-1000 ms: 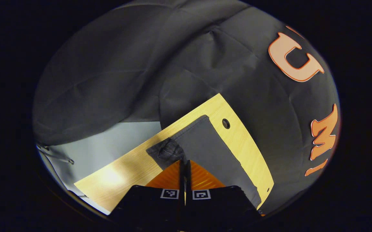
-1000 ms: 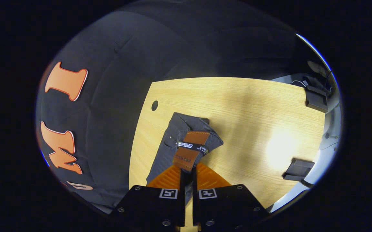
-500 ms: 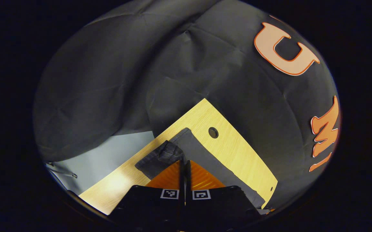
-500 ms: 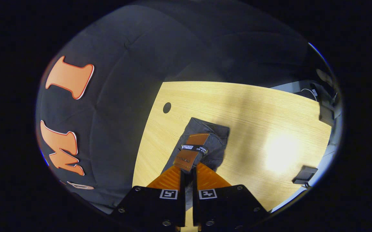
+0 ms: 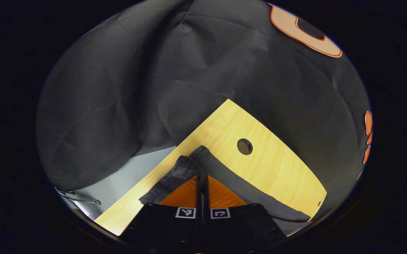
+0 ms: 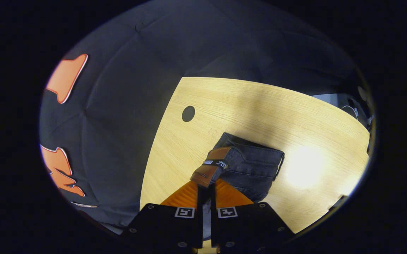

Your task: Grasp the waist and the cuffs of the jeans and fold them to make the two legs overlap; first hold the waist and fold one-third of the jeans toward the cuffs, then hold the cuffs and fold the remaining one-third in the same direction to finish folding.

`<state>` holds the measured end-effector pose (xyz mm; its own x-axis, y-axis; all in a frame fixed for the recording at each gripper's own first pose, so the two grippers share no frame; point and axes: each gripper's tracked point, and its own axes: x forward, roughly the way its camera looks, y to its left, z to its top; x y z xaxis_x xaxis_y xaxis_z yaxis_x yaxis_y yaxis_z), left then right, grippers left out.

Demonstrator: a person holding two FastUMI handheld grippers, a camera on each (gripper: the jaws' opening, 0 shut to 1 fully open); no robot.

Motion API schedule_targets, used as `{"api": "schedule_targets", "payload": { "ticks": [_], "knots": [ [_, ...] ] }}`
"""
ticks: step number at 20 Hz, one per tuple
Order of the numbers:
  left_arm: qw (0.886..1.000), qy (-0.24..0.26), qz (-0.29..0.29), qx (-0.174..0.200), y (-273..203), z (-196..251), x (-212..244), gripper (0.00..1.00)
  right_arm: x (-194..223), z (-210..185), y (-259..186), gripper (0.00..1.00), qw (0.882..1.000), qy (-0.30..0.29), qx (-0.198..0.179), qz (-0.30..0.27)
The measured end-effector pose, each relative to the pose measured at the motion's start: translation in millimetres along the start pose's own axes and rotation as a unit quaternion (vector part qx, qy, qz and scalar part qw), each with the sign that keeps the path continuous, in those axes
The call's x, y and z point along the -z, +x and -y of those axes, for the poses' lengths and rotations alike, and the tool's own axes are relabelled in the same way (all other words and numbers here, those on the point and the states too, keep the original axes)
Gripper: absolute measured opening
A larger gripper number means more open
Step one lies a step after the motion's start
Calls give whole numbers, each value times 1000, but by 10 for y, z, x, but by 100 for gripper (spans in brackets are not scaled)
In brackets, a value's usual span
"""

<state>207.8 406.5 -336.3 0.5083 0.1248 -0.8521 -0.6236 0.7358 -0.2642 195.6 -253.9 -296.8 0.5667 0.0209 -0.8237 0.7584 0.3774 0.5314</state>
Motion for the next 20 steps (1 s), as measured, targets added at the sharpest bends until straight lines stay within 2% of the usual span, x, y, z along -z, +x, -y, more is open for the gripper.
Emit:
{"api": "schedule_targets", "payload": {
  "ticks": [1, 4, 5, 6, 7, 8, 10, 11, 12, 14, 16, 18, 20],
  "knots": [
    [1000, 10, -2, -7, 104, 27, 21, 1, 8, 0, 149, 10, 1000, 18, 13, -12],
    [1000, 8, -5, -8, 200, 54, 36, 2, 26, 22, 252, 10, 999, 34, 12, -27],
    [1000, 4, -5, 1, 188, 120, 60, 5, 10, 21, 255, 13, 999, 30, 10, -26],
    [1000, 9, -3, 6, 175, 170, 60, 24, 19, -5, 252, 20, 999, 22, 7, -25],
    [1000, 17, 11, 11, 117, 163, -5, 42, 16, 4, 226, 37, 1000, 7, 6, -20],
    [1000, 18, 21, 14, 58, 169, -67, 60, 9, 12, 217, 46, 1000, -6, 3, -13],
    [999, 20, 34, 16, -48, 215, -72, 96, 7, 29, 168, 54, 1000, -25, 3, -4],
    [999, 23, 43, 22, -83, 251, -113, 89, 5, 37, 134, 57, 999, -35, 2, -1],
    [997, 35, 60, 28, -166, 291, -151, 100, -2, 18, 91, 64, 999, -45, -5, 4],
    [993, 71, 89, 29, -328, 363, -171, 97, -14, -38, 23, 69, 998, -63, -25, 11],
    [988, 103, 109, 34, -422, 481, -133, 98, -11, -14, -25, 75, 997, -69, -18, 12],
    [984, 124, 122, 44, -506, 584, -89, 99, 7, -23, -39, 80, 998, -60, -16, 5],
    [982, 133, 120, 54, -530, 548, -51, 99, 37, -11, -63, 82, 1000, -25, -2, -10]
  ]
}}
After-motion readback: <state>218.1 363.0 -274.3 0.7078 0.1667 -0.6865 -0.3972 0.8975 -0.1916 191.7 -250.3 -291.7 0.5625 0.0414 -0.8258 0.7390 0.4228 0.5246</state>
